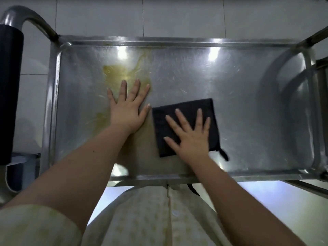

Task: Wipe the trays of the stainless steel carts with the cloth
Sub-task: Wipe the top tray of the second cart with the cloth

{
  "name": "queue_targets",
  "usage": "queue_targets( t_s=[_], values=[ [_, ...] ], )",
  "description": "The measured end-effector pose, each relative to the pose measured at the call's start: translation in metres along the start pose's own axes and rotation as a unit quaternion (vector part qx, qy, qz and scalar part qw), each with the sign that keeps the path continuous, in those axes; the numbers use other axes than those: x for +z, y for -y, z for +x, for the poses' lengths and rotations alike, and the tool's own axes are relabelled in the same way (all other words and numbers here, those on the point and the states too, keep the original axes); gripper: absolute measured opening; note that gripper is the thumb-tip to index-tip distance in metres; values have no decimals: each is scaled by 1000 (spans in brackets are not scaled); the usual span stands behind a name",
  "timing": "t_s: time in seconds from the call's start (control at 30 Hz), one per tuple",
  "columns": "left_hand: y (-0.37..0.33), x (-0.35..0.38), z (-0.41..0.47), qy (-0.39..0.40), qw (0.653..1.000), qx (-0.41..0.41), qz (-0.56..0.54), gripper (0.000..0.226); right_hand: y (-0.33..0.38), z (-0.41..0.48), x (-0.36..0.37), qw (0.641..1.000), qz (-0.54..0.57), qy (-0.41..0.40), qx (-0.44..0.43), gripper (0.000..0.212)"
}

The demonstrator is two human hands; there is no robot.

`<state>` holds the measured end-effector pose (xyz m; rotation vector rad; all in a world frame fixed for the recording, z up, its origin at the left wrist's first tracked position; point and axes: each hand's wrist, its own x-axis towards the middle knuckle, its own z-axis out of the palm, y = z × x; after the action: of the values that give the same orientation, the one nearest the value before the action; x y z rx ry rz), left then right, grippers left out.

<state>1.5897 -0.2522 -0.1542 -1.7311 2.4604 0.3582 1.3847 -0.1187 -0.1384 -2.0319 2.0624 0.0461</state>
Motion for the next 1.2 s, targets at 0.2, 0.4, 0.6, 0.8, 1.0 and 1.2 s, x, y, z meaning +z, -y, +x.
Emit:
queue_targets(
  t_s=[0.2, 0.4, 0.6, 0.8, 1.0, 1.2],
  values=[
    [-1, 3, -1, -9, 1000, 0, 1, 61, -159, -45, -26, 950, 4, 19, 311, 75],
    [-4, 1, 0, -1, 1000, -1, 18, 63, -15, -33, -4, 969, 17, 12, 245, 70],
    [-2, -1, -1, 0, 1000, 6, 7, 62, 10, -59, 11, 1000, 12, -11, 5, 65],
    [-3, 1, -1, -4, 1000, 4, 11, 63, -152, -113, -16, 941, -8, 47, 334, 76],
    [-5, -1, -2, 2, 1000, 3, 21, 64, 5, -89, 13, 987, -12, 29, 155, 72],
    [1, 2, -9, 1, 1000, 12, 10, 63, 6, -96, 19, 1000, -11, -5, -11, 70]
  ],
)
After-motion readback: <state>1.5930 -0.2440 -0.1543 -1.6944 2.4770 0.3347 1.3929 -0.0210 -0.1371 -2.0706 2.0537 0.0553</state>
